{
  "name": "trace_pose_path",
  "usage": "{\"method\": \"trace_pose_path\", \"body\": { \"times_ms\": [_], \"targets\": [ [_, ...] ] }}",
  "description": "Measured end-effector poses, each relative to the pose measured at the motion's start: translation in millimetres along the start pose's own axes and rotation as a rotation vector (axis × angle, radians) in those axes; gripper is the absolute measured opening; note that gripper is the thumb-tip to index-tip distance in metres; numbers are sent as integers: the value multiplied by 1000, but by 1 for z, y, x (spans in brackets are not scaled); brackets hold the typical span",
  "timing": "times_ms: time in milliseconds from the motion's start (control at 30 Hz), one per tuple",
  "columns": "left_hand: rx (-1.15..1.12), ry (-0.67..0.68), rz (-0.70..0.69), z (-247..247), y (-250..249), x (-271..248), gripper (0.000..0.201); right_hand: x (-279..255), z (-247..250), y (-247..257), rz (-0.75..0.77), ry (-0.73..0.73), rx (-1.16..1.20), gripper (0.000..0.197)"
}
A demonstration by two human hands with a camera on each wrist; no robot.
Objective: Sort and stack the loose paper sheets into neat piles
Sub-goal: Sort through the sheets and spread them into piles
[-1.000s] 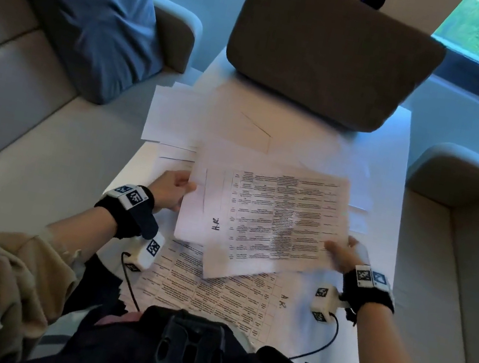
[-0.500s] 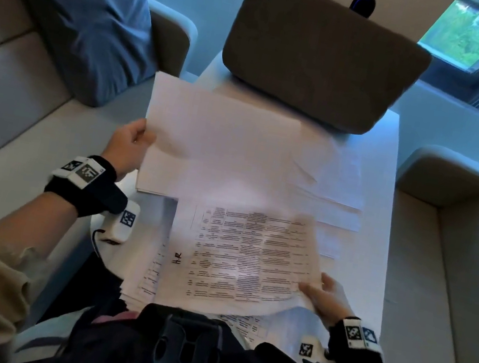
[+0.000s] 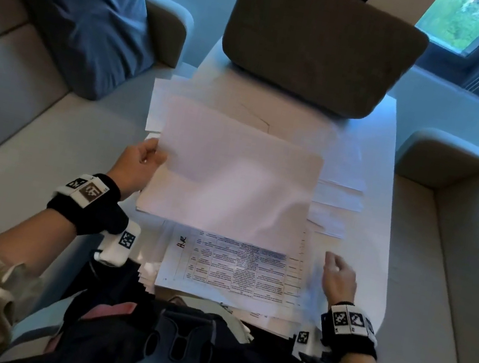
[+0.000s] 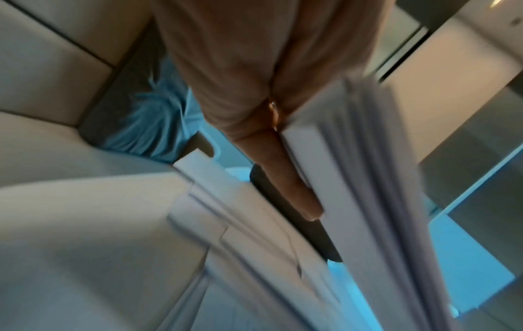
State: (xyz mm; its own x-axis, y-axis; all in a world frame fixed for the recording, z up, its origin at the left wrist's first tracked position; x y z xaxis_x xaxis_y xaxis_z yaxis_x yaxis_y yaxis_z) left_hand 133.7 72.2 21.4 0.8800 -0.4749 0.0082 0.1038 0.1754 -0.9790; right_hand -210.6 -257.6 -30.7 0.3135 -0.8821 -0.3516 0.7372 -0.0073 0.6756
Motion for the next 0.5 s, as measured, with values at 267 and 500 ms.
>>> {"method": "trace_pose_path", "body": {
  "times_ms": [267,500],
  "targets": [
    [-45,176,169,-30,39,-32,43,-6,-58,-1,-125,243,171,58],
    [-30,187,243,-33,43,-55,50,-10,-37,-10,-24,87,239,34]
  ]
}}
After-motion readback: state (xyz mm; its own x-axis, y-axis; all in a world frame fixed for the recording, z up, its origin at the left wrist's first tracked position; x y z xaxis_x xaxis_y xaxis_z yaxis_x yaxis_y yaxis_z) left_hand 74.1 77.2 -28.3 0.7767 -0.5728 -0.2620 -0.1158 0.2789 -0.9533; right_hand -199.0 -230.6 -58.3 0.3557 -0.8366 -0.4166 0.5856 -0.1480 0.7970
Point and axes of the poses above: each hand's wrist, its own x-axis towards the middle knuckle, its own z-axis out of the back of the hand, y = z × x, the point moved 9 cm from there along x, towards the middle knuckle, and after that the axes turned 5 degrees about -z, right-handed, at the moved point
